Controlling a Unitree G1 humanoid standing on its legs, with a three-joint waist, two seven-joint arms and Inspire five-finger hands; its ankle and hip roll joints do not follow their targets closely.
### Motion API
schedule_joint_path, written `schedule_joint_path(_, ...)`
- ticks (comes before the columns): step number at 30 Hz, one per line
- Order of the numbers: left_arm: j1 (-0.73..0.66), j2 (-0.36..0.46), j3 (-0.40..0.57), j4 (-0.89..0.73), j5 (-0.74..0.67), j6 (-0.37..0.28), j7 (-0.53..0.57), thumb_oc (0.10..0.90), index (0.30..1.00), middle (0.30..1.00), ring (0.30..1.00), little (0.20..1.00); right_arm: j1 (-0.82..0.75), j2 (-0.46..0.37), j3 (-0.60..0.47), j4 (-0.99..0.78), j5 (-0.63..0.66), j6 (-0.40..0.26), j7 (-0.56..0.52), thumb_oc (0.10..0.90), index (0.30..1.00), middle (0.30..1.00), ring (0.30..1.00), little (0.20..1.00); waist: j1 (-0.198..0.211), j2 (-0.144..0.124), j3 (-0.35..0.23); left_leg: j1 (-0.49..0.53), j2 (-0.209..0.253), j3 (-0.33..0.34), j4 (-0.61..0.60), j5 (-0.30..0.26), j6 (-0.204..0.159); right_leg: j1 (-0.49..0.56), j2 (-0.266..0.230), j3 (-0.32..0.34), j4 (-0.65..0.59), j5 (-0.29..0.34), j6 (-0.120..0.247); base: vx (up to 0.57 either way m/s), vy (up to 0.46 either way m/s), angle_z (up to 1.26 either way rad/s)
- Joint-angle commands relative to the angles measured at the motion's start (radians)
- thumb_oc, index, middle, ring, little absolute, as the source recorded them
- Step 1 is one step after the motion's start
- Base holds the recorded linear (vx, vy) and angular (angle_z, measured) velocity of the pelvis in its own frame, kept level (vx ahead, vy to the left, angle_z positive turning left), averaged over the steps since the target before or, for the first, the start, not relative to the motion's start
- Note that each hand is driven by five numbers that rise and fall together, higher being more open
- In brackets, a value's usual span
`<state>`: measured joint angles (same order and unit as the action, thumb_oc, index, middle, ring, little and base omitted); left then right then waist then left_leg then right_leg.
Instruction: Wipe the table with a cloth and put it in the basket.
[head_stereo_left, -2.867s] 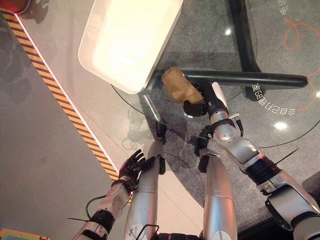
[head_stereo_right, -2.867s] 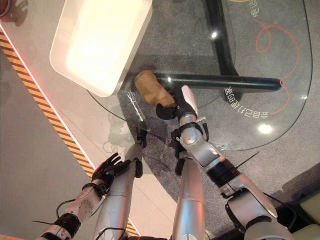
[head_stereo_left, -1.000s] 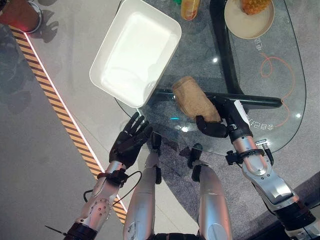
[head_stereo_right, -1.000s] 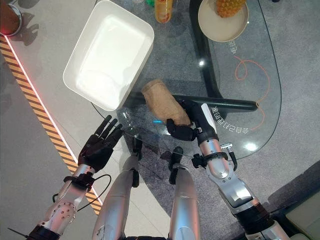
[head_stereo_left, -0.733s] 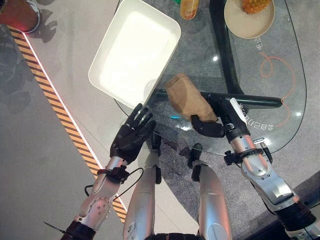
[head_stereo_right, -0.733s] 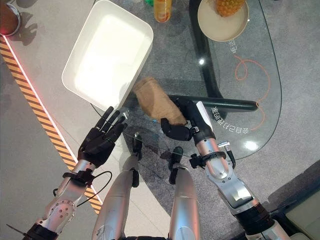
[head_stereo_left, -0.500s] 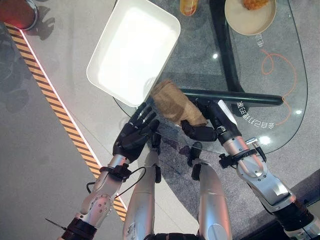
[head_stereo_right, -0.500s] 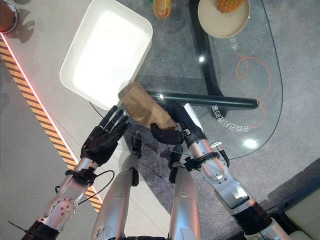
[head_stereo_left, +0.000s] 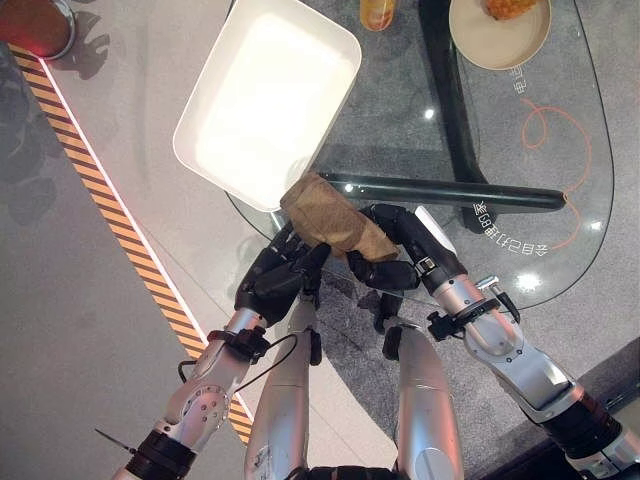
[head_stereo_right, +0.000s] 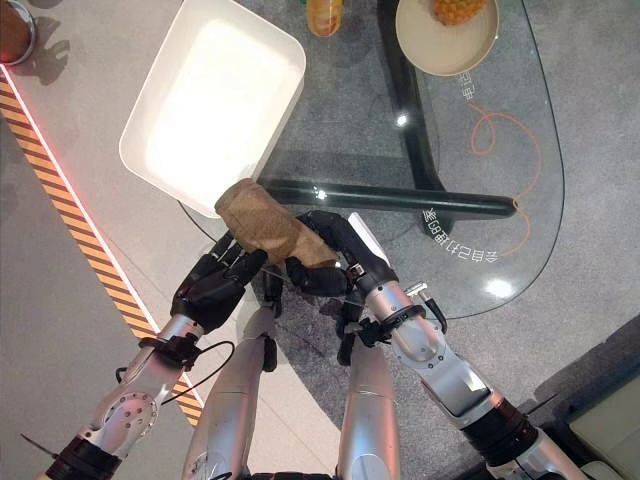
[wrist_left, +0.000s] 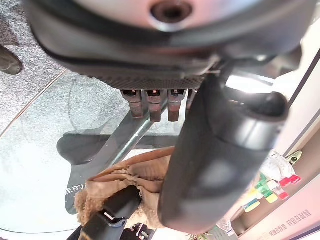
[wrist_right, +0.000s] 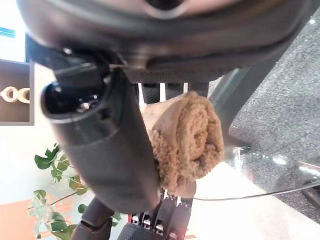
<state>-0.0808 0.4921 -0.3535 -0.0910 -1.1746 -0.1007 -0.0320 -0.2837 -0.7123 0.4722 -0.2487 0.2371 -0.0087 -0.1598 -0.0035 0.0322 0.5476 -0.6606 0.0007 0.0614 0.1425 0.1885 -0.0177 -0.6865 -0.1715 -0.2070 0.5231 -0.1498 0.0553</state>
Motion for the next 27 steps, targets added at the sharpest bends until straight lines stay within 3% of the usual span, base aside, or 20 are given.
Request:
schedule_joint_path(1,-0.005,0.005,-0.017,-0.141,-0.036,-0.071,-0.064,0.8,0.9,0.9,0.9,0.9,-0.088,0.007,0.028,-0.188,-0.034,-0.103,0.004,0.1,0.3,0.3,0.3,0.2,0.002,-0.031,-0.028,0.01,-0.038,0.094,0.227,-0.245,0.007,0.03,0.079,0.005,-0.215,0.153,0.04,0.0,0.0,0.0)
schedule_joint_path(10,-0.01,-0.017,-0.001,-0.187,-0.082,-0.166,-0.15,0.8,0.9,0.9,0.9,0.9,-0.08,0.023,0.054,-0.16,-0.072,-0.051,0.024,0.1,0.3,0.3,0.3,0.2,0.005,-0.028,-0.028,0.014,-0.044,0.092,0.219,-0.245,0.008,0.032,0.079,0.002,-0.217,0.151,0.035,0.0,0.0,0.0)
schedule_joint_path(16,-0.025,-0.022,0.001,-0.204,-0.08,-0.179,-0.151,0.8,0.9,0.9,0.9,0.9,-0.085,0.031,0.061,-0.165,-0.08,-0.042,0.061,0.1,0.3,0.3,0.3,0.2,0.005,-0.03,-0.028,0.012,-0.047,0.087,0.22,-0.245,0.008,0.028,0.081,0.006,-0.212,0.151,0.035,0.0,0.0,0.0)
schedule_joint_path(22,-0.041,-0.035,0.017,-0.211,-0.097,-0.191,-0.159,0.8,0.9,0.9,0.9,0.9,-0.107,0.027,0.088,-0.178,-0.096,-0.019,0.162,0.1,0.3,0.3,0.3,0.2,0.008,-0.034,-0.028,0.011,-0.05,0.082,0.219,-0.243,0.008,0.027,0.083,0.006,-0.21,0.149,0.033,0.0,0.0,0.0)
schedule_joint_path(27,-0.049,-0.049,0.029,-0.21,-0.113,-0.2,-0.147,0.8,0.9,0.9,0.9,0.9,-0.12,0.024,0.102,-0.171,-0.096,-0.018,0.154,0.1,0.3,0.3,0.3,0.2,0.013,-0.039,-0.028,0.01,-0.05,0.079,0.22,-0.242,0.007,0.026,0.084,0.005,-0.207,0.148,0.033,0.0,0.0,0.0)
